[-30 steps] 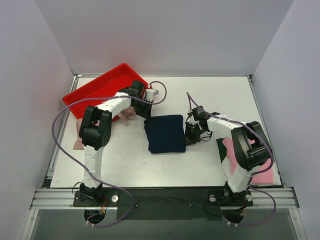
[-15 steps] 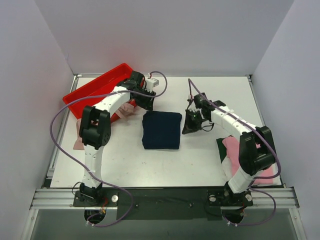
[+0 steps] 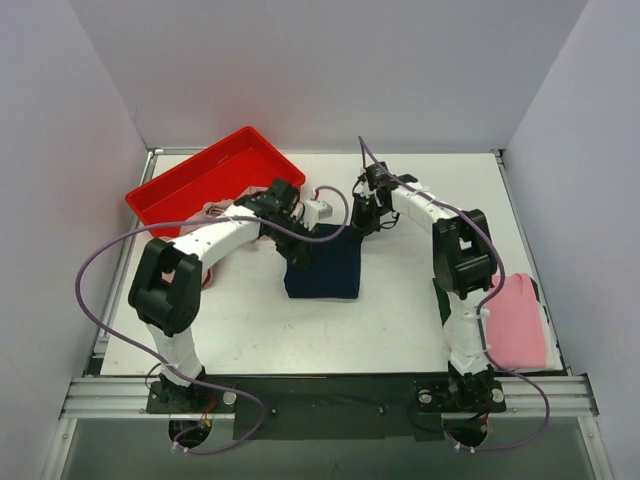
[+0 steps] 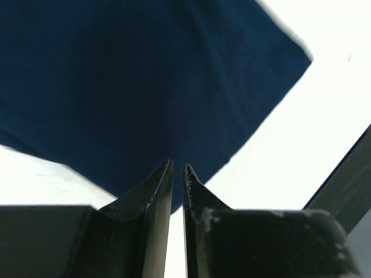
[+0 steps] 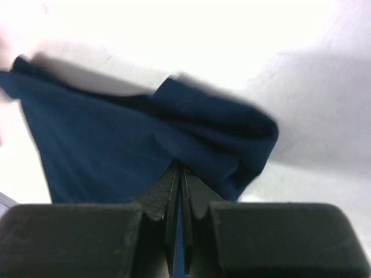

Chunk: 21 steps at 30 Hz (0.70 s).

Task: Fold and stack the t-shirts
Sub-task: Smooth out wrinkles on the folded tshirt

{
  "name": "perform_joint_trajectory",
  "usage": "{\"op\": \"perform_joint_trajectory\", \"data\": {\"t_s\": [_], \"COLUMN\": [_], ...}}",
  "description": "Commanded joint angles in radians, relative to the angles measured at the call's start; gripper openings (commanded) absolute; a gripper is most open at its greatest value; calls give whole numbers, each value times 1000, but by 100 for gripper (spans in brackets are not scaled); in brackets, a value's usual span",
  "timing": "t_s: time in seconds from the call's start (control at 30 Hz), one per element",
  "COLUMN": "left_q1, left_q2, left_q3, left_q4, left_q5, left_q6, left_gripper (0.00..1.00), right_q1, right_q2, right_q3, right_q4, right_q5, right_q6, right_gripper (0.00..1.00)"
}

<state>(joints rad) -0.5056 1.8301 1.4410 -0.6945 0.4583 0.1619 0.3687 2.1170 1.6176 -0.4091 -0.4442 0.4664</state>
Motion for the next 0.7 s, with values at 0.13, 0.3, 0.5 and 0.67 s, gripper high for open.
{"op": "perform_joint_trajectory", "data": {"t_s": [0.13,0.3,0.5,0.67], "left_q1": [-62,-89,-59,110], "left_q2": [35,18,-40,3], "left_q3": [-228,-226,-78,19], "left_q4": [98,84,1,79], "left_q5": [-147,-106,-21,48], "left_q6": [96,119,131,-70], "left_gripper": [22,25,41,49], "right_q1": [-34,-50,-56,-63], "right_q2": [165,218,65,-142], "right_q3": [194,287,263,53], "right_q4": [-56,-105,-142,-117], "right_q5": [71,84,117,78], "right_q6": [95,95,8,-26], "right_gripper": [0,0,8,37]}}
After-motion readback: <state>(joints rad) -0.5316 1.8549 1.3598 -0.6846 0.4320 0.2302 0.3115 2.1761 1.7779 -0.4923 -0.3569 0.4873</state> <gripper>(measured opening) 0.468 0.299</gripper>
